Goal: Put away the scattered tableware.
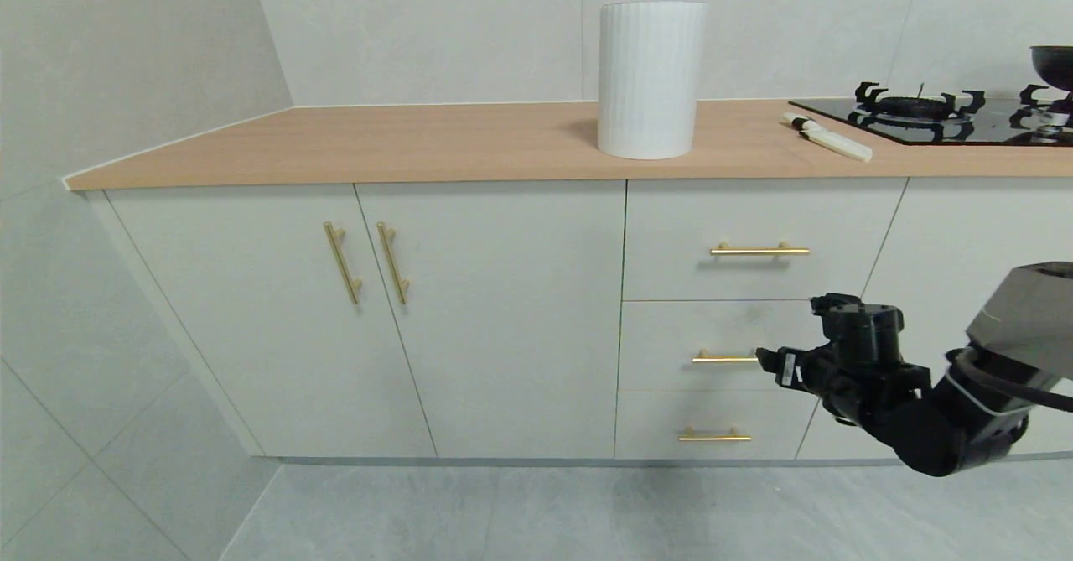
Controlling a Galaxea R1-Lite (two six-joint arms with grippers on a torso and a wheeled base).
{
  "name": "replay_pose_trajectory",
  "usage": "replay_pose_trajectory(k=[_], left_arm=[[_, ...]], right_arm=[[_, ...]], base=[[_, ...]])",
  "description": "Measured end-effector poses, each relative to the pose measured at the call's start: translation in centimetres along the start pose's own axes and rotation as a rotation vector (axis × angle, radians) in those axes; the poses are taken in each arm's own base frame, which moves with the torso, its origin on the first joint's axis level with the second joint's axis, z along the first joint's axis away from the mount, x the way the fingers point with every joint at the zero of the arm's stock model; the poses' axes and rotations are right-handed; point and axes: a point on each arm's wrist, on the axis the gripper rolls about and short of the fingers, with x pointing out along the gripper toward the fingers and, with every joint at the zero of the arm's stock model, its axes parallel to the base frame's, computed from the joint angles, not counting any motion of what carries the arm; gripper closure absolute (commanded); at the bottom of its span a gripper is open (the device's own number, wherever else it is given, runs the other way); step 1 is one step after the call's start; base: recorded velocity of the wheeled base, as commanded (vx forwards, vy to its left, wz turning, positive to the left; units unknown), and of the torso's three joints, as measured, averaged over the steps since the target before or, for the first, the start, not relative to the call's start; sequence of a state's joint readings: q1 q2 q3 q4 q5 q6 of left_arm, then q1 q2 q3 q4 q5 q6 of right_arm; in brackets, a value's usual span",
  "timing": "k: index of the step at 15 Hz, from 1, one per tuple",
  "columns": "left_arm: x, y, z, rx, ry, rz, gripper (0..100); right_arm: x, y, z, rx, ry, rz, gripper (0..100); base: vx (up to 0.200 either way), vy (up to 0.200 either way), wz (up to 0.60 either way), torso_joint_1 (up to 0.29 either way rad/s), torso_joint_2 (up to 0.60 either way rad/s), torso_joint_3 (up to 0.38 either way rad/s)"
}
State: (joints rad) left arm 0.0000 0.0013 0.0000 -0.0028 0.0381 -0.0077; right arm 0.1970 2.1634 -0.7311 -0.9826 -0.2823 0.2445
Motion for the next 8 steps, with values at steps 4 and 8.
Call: replay_pose_trajectory(k=[4,8], left_arm=[[0.0,0.0,0.0,0.000,0.000,0.000,0],[0.0,0.0,0.0,0.000,0.000,0.000,0]], right_arm=[[-8.6,-1.4,2.5,-0.010,-0.081,0.019,0],[-18.2,-4.2,3.4,0.008,-0.238,0.018,0]], base=[[0.000,0.000,0.00,0.000,0.00,0.000],[0.000,0.000,0.00,0.000,0.00,0.000]])
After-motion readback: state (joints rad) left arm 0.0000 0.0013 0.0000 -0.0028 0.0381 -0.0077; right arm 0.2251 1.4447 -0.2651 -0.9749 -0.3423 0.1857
